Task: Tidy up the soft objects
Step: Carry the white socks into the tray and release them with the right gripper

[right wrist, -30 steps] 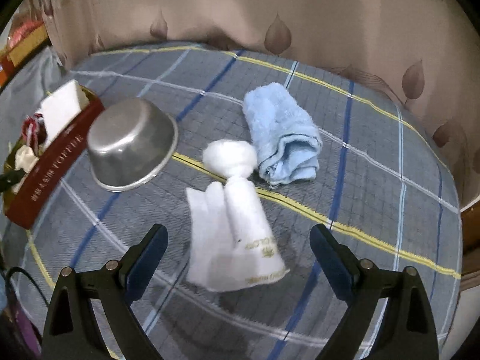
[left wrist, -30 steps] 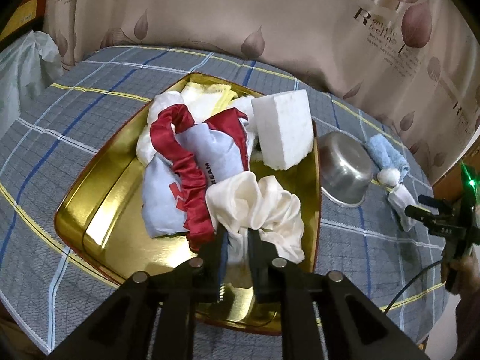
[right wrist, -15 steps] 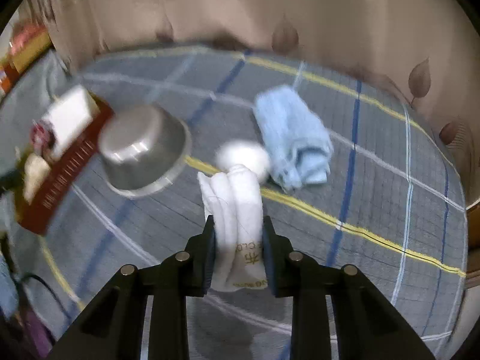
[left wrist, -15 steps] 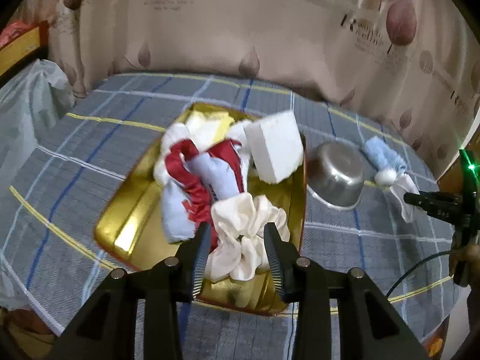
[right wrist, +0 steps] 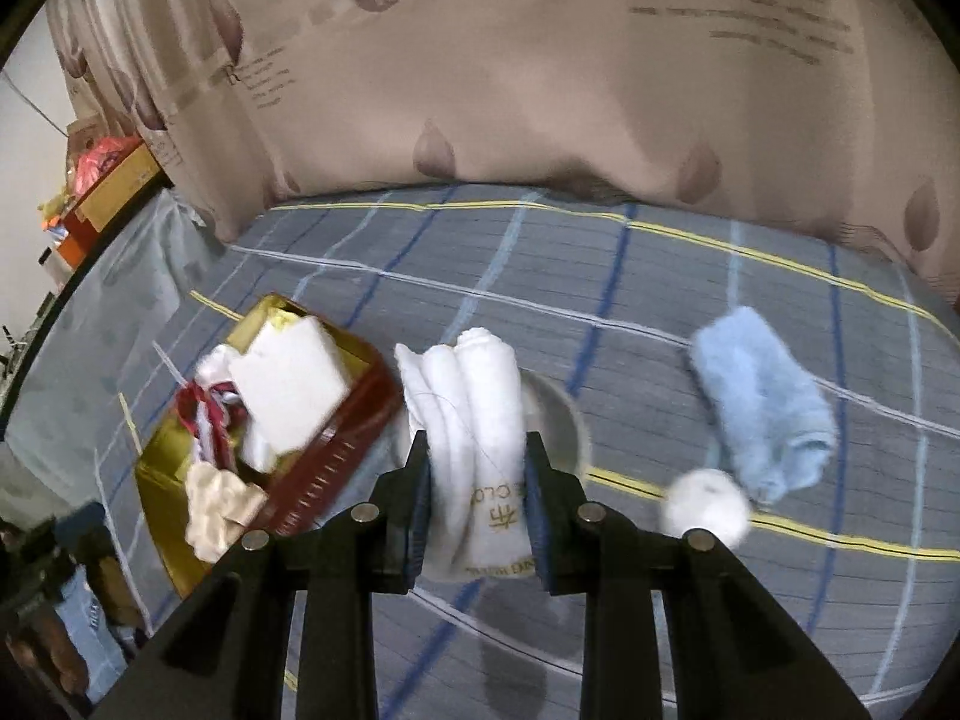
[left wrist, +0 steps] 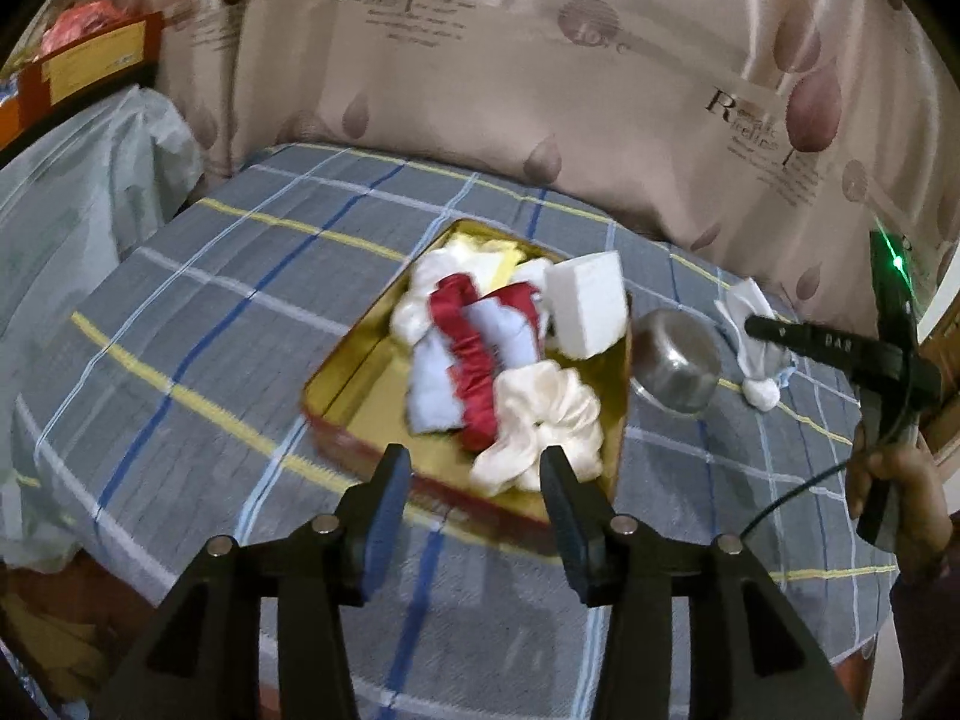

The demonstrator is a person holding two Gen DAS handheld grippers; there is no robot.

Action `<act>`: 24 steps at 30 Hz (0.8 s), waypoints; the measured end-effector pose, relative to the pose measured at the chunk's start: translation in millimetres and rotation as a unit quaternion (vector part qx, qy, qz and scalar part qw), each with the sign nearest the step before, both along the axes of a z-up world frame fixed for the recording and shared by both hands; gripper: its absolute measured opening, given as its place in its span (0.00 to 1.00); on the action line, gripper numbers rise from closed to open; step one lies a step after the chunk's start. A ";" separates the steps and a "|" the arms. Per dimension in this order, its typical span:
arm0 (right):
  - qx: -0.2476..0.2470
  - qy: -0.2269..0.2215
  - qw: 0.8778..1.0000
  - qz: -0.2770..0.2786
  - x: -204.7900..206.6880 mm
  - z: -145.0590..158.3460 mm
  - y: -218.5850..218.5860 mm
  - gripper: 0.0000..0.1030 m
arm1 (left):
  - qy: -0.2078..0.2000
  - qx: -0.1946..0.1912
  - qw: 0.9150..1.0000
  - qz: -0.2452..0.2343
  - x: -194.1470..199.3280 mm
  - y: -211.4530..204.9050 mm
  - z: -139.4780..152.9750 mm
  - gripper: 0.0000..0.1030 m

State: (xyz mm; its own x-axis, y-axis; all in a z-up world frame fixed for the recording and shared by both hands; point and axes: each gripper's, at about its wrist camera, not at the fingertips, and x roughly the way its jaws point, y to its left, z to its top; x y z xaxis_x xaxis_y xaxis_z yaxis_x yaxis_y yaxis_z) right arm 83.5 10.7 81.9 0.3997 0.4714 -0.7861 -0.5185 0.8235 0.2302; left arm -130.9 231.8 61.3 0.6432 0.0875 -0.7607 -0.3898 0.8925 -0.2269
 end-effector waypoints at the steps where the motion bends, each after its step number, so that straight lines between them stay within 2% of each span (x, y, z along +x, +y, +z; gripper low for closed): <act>1: 0.004 0.000 1.000 0.003 -1.2 0.7 4.4 0.25 | 0.002 0.001 1.000 0.004 -4.1 2.7 -1.8 0.45; 9: 0.047 0.003 0.998 0.047 -38.7 15.7 62.1 0.25 | 0.004 -0.003 1.000 0.027 -18.5 20.2 -9.4 0.45; 14: 0.071 0.012 0.994 0.085 -73.8 19.2 104.7 0.26 | 0.000 0.041 0.999 0.036 -24.2 22.9 -3.5 0.45; 20: 0.049 0.016 0.989 0.141 -113.4 4.1 168.1 0.27 | 0.006 0.066 0.997 0.048 -28.1 31.9 0.3 0.45; 24: 0.025 0.022 0.987 0.155 -123.5 -16.8 197.9 0.27 | 0.000 0.055 0.997 0.060 -32.4 42.0 1.0 0.46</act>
State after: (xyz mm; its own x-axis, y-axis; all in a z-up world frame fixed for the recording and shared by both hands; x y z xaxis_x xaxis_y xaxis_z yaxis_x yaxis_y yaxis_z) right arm -40.0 208.6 65.1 0.1966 0.6053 -0.7714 -0.7328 0.6134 0.2946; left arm -163.3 273.8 62.2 0.6232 0.2475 -0.7419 -0.4957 0.8587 -0.1299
